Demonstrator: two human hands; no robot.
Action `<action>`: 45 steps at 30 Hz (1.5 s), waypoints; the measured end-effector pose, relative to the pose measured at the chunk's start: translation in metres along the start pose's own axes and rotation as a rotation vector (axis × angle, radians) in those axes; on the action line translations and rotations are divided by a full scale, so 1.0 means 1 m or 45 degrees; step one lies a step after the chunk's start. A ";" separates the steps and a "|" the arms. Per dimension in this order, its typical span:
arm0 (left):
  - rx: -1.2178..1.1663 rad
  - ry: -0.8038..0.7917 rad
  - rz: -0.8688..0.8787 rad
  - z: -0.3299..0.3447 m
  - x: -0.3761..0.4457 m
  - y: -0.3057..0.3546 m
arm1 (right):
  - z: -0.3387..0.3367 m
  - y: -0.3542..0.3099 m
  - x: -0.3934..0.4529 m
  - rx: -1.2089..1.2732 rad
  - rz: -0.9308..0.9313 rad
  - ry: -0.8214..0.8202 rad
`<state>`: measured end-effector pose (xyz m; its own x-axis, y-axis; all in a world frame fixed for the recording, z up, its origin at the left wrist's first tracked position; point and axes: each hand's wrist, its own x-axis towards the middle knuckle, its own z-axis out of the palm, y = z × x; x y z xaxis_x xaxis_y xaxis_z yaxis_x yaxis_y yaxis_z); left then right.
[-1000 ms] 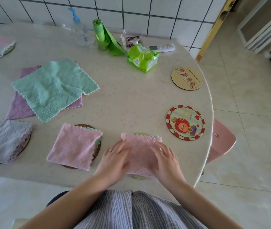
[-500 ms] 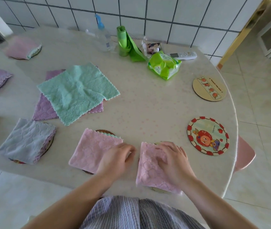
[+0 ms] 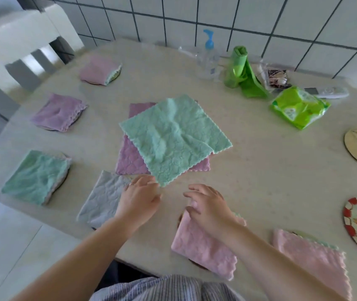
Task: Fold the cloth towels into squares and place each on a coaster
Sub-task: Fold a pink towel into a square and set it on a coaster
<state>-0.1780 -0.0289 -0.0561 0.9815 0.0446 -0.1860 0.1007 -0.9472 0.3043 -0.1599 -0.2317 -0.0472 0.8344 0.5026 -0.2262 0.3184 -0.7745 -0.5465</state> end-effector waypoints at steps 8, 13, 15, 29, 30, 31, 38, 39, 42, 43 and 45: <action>0.248 -0.257 0.212 -0.008 0.032 -0.044 | 0.030 -0.049 0.066 -0.198 0.028 -0.292; 0.265 -0.203 0.474 -0.005 0.044 -0.057 | 0.040 -0.048 0.074 -0.294 0.070 -0.301; 0.262 -0.198 0.535 -0.002 0.049 -0.061 | 0.041 -0.048 0.076 -0.304 0.097 -0.261; 0.004 0.014 0.347 -0.015 0.097 -0.034 | -0.017 -0.039 0.035 0.259 0.178 0.436; -0.036 0.040 0.329 -0.018 0.101 -0.032 | -0.022 -0.034 0.028 0.256 0.167 0.501; -0.068 0.060 0.316 -0.021 0.105 -0.030 | -0.027 -0.029 0.022 0.242 0.158 0.562; -0.145 0.222 0.390 -0.041 0.094 -0.006 | -0.061 0.011 -0.024 0.100 0.136 0.841; -0.122 0.263 0.409 -0.043 0.092 -0.003 | -0.065 0.016 -0.030 0.079 0.133 0.870; -0.127 0.413 0.402 -0.053 0.089 0.008 | -0.081 0.031 -0.046 0.069 0.151 0.940; -0.148 0.460 0.387 -0.057 0.089 0.013 | -0.089 0.036 -0.051 0.076 0.152 0.957; -0.193 0.493 0.332 -0.067 0.091 0.025 | -0.105 0.046 -0.057 0.075 0.139 0.969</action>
<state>-0.0756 -0.0269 -0.0031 0.9626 -0.0459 0.2669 -0.1621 -0.8870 0.4323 -0.1462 -0.3360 0.0253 0.9461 0.0053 0.3239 0.2097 -0.7722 -0.5999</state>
